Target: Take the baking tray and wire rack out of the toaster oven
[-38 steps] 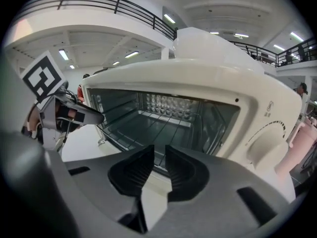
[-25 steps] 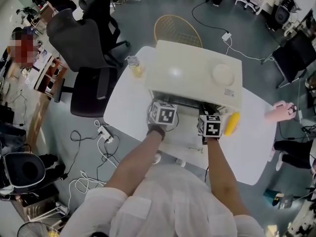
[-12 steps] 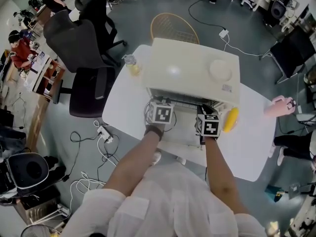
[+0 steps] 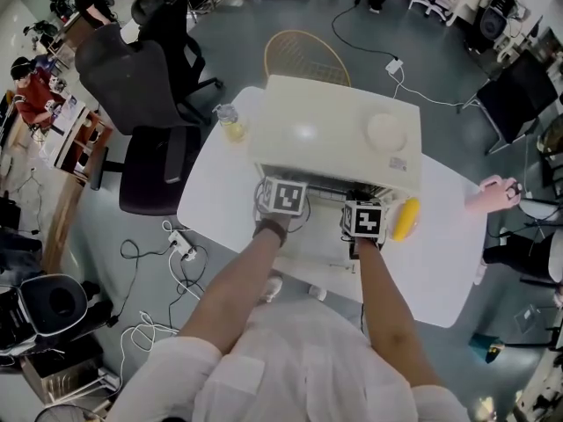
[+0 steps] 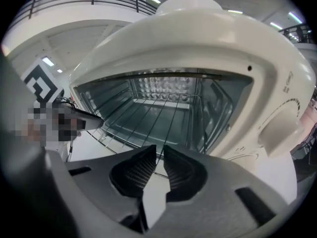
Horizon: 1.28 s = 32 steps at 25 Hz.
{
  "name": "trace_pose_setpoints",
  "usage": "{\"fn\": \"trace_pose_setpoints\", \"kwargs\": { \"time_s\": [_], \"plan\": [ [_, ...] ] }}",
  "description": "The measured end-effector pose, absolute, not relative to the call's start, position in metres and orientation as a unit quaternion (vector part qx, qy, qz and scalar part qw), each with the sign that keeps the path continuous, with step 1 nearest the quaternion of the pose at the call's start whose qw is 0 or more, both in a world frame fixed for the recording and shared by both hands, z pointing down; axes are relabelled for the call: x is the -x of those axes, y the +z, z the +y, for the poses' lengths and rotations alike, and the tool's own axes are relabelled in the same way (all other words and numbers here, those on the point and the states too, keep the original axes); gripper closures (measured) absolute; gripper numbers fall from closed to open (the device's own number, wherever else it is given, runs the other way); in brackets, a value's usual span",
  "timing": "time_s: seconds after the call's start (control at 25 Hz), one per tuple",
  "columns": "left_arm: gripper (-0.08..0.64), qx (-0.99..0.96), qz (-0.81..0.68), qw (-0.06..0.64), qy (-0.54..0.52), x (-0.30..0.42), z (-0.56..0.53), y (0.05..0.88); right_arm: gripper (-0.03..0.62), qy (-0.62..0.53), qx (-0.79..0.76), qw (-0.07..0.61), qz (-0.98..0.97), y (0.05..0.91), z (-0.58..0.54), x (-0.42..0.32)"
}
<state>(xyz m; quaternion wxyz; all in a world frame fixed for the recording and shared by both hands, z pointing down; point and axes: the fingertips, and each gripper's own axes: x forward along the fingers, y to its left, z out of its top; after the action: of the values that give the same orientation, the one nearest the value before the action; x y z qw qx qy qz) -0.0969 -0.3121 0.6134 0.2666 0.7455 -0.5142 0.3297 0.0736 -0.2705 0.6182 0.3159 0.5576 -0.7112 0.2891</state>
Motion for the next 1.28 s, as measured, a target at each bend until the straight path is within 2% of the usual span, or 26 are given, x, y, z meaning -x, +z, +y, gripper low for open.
{"fn": "trace_pose_setpoints", "kwargs": {
  "time_s": [0.36, 0.6, 0.84, 1.28],
  "plan": [
    [0.505, -0.741, -0.513, 0.294, 0.319, 0.102, -0.283, 0.619, 0.554, 0.292, -0.565, 0.309, -0.707, 0.619, -0.244, -0.07],
    [0.505, -0.742, -0.516, 0.288, 0.318, 0.106, -0.279, 0.618, 0.551, 0.286, -0.565, 0.316, -0.707, 0.622, -0.234, -0.069],
    [0.502, -0.732, -0.521, 0.305, 0.316, 0.111, -0.286, 0.613, 0.523, 0.289, -0.566, 0.33, -0.698, 0.619, -0.241, -0.073],
    [0.488, -0.723, -0.516, 0.304, 0.344, 0.109, -0.304, 0.614, 0.522, 0.3, -0.564, 0.351, -0.685, 0.619, -0.266, -0.078]
  ]
}}
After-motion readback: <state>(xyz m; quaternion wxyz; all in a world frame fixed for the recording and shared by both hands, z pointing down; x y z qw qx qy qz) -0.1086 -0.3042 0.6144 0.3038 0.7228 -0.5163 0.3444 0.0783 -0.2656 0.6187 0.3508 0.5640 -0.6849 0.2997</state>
